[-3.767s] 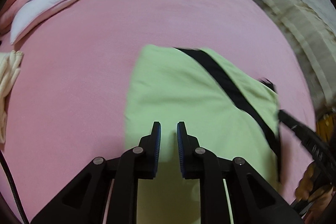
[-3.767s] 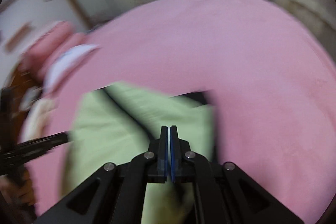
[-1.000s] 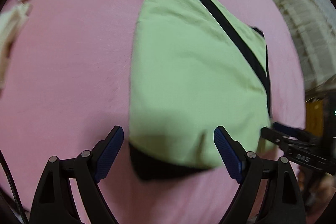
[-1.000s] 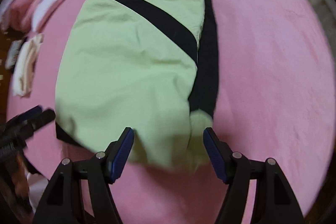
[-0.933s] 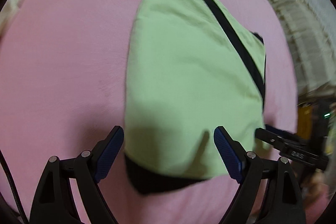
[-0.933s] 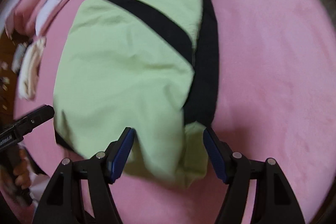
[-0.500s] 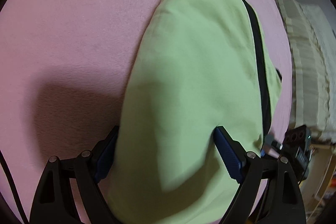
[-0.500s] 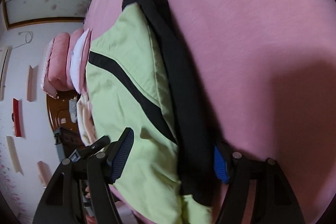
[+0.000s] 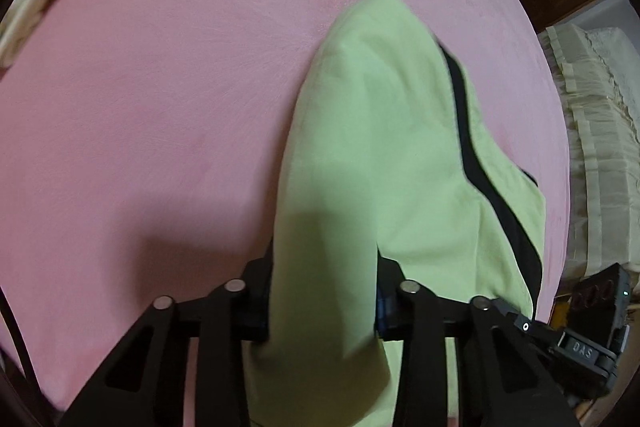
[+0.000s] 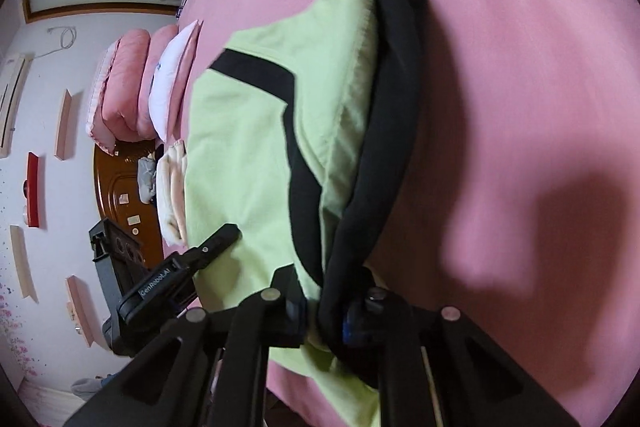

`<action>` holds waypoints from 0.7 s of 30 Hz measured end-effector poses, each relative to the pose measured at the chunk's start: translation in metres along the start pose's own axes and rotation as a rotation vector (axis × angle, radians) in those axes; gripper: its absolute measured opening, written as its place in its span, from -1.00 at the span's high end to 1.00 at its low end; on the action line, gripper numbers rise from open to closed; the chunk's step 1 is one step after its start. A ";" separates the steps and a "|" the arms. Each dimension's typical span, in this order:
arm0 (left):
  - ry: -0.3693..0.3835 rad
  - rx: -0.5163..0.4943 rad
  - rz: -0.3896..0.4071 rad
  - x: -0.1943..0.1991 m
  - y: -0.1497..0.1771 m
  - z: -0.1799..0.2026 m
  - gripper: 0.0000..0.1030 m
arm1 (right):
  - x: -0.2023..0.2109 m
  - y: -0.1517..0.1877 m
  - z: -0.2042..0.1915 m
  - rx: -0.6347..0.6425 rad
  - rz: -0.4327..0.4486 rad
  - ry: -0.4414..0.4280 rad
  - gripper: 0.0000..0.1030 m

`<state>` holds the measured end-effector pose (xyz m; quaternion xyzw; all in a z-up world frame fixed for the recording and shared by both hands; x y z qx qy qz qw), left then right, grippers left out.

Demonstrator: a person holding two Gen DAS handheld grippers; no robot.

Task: Fold large clothes
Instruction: 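Grasp the bundle edges with both tools and lift it, then carry the bundle with both tools to the pillows and set it down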

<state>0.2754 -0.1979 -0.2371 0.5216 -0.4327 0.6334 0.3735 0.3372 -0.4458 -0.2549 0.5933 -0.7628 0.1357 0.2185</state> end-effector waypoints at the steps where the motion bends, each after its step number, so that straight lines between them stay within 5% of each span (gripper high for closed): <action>1: -0.004 0.003 -0.004 0.006 0.006 -0.004 0.42 | 0.003 0.015 -0.007 -0.009 -0.001 0.011 0.80; 8: 0.068 -0.060 -0.123 0.044 0.056 -0.068 0.46 | 0.004 0.108 -0.050 -0.084 -0.082 0.116 0.82; 12: 0.097 -0.138 -0.115 0.064 0.057 -0.115 0.49 | -0.020 0.151 -0.097 -0.041 -0.121 0.216 0.82; 16: 0.116 -0.166 -0.103 0.093 0.032 -0.182 0.50 | -0.071 0.195 -0.156 -0.031 -0.127 0.288 0.83; 21: 0.087 -0.116 -0.029 0.134 -0.031 -0.296 0.52 | -0.149 0.219 -0.232 0.004 -0.110 0.259 0.84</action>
Point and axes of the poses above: each gripper's, at about its wrist camera, not at the fingertips, and x roughly against the way its jaws point, z to its right, y to its underside, the point moved 6 cm from there along -x, roughly the way its jaws point, and after that the axes turned 14 degrees about -y, right-handed, at the moved point
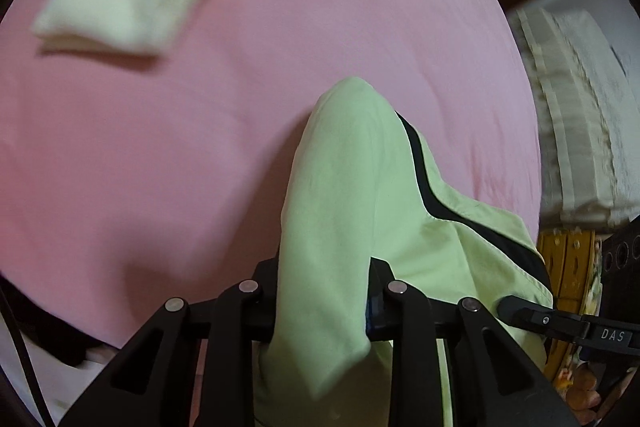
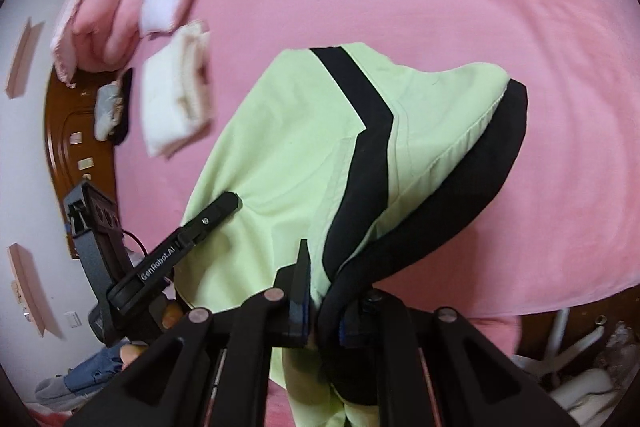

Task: Fold large clothes
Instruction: 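Carry the bundle with both tools to the pillows and set it down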

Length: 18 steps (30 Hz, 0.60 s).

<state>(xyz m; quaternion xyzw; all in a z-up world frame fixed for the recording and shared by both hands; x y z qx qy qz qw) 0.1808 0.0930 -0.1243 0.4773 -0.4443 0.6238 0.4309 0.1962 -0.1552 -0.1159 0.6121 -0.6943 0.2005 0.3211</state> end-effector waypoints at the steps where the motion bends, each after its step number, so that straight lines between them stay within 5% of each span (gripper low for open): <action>1: -0.011 0.020 0.030 0.014 -0.012 -0.023 0.53 | -0.014 -0.001 -0.024 0.021 -0.002 -0.012 0.84; 12: -0.121 0.154 0.460 0.170 -0.211 -0.221 0.53 | -0.102 -0.102 -0.291 0.470 0.003 -0.158 0.84; 15: -0.171 0.157 0.553 0.179 -0.256 -0.253 0.53 | -0.134 -0.139 -0.345 0.550 0.070 -0.177 0.84; 18: -0.211 0.137 0.613 0.148 -0.300 -0.282 0.52 | -0.177 -0.172 -0.367 0.618 0.143 -0.187 0.83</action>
Point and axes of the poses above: each gripper's, at about its wrist camera, not at the fingertips, and x roughly against the way its jaws point, z to its right, y to its underside, the point moved 6 cm from there along -x, roughly the way its jaws point, and after that the axes turned 14 degrees about -y, right-handed, at the moved point
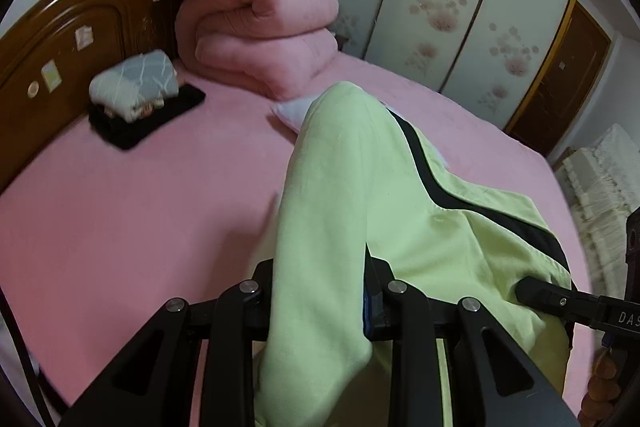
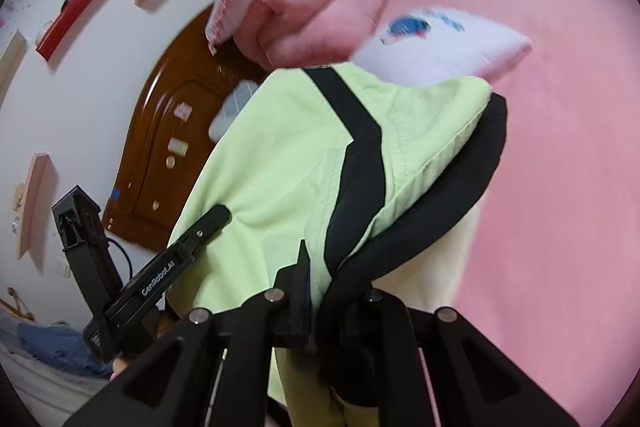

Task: Fold large clothes
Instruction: 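Carry the bundle with both tools to the pillows and set it down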

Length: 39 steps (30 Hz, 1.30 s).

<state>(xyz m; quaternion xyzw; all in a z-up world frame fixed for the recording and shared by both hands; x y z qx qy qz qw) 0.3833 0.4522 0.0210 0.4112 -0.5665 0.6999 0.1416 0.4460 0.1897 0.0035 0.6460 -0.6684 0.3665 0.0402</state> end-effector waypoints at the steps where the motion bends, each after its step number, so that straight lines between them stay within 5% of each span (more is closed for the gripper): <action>1: -0.003 -0.014 0.014 -0.017 0.001 -0.004 0.52 | -0.012 -0.001 0.011 0.006 0.012 0.007 0.83; 4: -0.009 -0.088 0.018 -0.098 0.037 0.008 0.51 | -0.079 0.004 0.061 0.009 0.030 0.045 0.83; 6: -0.074 -0.186 -0.103 -0.174 0.075 0.017 0.46 | -0.108 0.025 0.108 -0.019 0.029 0.081 0.82; 8: -0.115 -0.251 -0.114 -0.204 0.092 0.026 0.12 | -0.155 0.048 0.164 -0.105 -0.071 0.204 0.77; 10: -0.085 -0.228 -0.021 -0.200 0.097 0.022 0.11 | -0.168 0.071 0.198 -0.178 -0.071 0.224 0.74; 15: 0.004 -0.069 -0.062 -0.208 0.106 0.004 0.00 | -0.165 0.075 0.208 -0.149 -0.046 0.153 0.74; 19: -0.016 0.000 -0.079 -0.205 0.110 -0.008 -0.21 | -0.162 0.073 0.210 -0.041 -0.094 0.145 0.71; 25: -0.116 0.107 -0.092 -0.168 0.139 -0.007 -0.42 | -0.142 0.084 0.207 -0.096 -0.065 0.150 0.52; 27: -0.139 0.058 -0.084 -0.156 0.148 0.000 -0.42 | -0.129 0.092 0.206 -0.101 -0.051 0.181 0.36; 29: -0.166 0.014 -0.097 -0.146 0.159 0.005 -0.42 | -0.116 0.104 0.207 -0.134 -0.048 0.268 -0.32; 33: -0.210 0.008 -0.150 -0.117 0.189 0.007 -0.47 | -0.067 0.149 0.216 -0.253 0.000 0.300 -0.36; 36: -0.304 -0.016 -0.097 -0.087 0.206 0.006 -0.55 | -0.034 0.188 0.222 -0.268 -0.023 0.356 -0.36; 39: -0.337 -0.055 -0.154 -0.064 0.238 0.014 -0.60 | 0.008 0.241 0.226 -0.277 -0.048 0.392 -0.36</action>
Point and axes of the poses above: each gripper's, at about its wrist camera, not at the fingertips, and x roughly against the way its jaws point, z to its right, y to its underside, the point moved 6 cm from there along -x, roughly the way its jaws point, and after that the axes turned 14 degrees about -y, right-handed, at the moved point
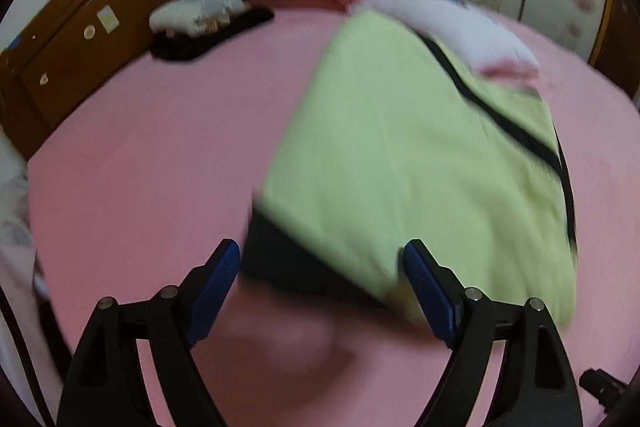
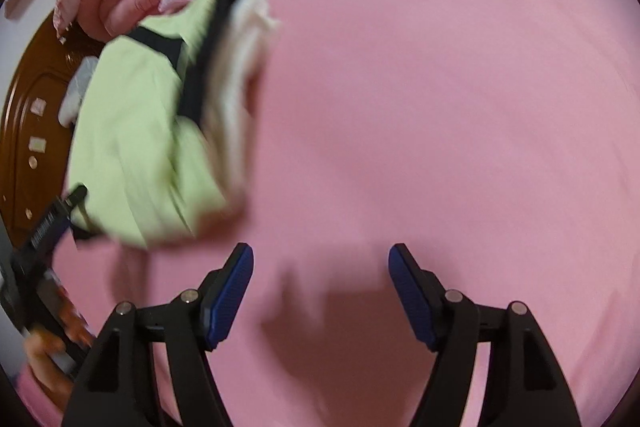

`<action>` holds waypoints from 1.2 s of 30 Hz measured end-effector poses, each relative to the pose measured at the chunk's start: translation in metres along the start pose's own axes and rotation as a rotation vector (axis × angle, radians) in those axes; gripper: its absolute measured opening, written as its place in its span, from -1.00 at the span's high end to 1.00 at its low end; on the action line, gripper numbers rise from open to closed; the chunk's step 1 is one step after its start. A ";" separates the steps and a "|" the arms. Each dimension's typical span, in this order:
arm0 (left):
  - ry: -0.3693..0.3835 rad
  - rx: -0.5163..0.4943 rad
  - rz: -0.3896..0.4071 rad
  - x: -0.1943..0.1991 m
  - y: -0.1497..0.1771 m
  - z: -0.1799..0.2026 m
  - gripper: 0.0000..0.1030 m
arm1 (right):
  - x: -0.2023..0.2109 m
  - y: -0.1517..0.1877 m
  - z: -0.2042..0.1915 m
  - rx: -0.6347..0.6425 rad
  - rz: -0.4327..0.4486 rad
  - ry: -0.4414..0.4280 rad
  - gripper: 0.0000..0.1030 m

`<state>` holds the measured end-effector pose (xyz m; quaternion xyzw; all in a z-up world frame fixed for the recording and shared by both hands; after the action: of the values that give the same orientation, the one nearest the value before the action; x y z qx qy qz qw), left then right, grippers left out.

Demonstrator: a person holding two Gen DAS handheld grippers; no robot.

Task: Fold large clothes
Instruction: 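Carry the bundle with both tools to the pillows and set it down, then open both tools and withdraw them from the placed bundle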

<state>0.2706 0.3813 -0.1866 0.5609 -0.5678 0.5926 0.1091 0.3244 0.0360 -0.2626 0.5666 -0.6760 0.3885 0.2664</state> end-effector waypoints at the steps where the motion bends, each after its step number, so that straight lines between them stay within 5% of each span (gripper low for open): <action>1: -0.007 -0.014 -0.044 0.005 0.018 0.002 -0.60 | 0.013 0.020 0.014 -0.011 -0.011 0.012 -0.36; 10: -0.111 -0.148 -0.291 0.102 0.173 0.033 -0.60 | 0.118 0.163 0.118 -0.216 -0.065 0.070 -0.36; 18: 0.044 -0.144 -0.332 0.245 0.280 0.081 -0.60 | 0.221 0.219 0.184 -0.176 -0.039 0.191 -0.37; 22: 0.185 -0.182 -0.337 0.301 0.317 0.110 -0.60 | 0.274 0.229 0.215 -0.187 -0.017 0.248 -0.37; 28: 0.229 -0.364 -0.167 0.362 0.309 0.148 -0.60 | 0.385 0.218 0.251 -0.232 0.212 0.297 -0.37; 36: 0.332 -0.449 0.018 0.450 0.244 0.175 -0.61 | 0.489 0.189 0.231 0.001 0.258 0.440 -0.37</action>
<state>0.0215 -0.0670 -0.0139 0.4129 -0.6642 0.5365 0.3170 0.0530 -0.4181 -0.0417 0.3775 -0.6683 0.5336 0.3552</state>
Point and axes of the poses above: each gripper's, at about its wrist camera, not at the fingertips, and x roughly against the way its jaws point, z to its right, y to its underside, the point moved 6 cm from there along -x, roughly the way its jaws point, and after that the axes turned 14 degrees about -y, right-handed, at the moved point
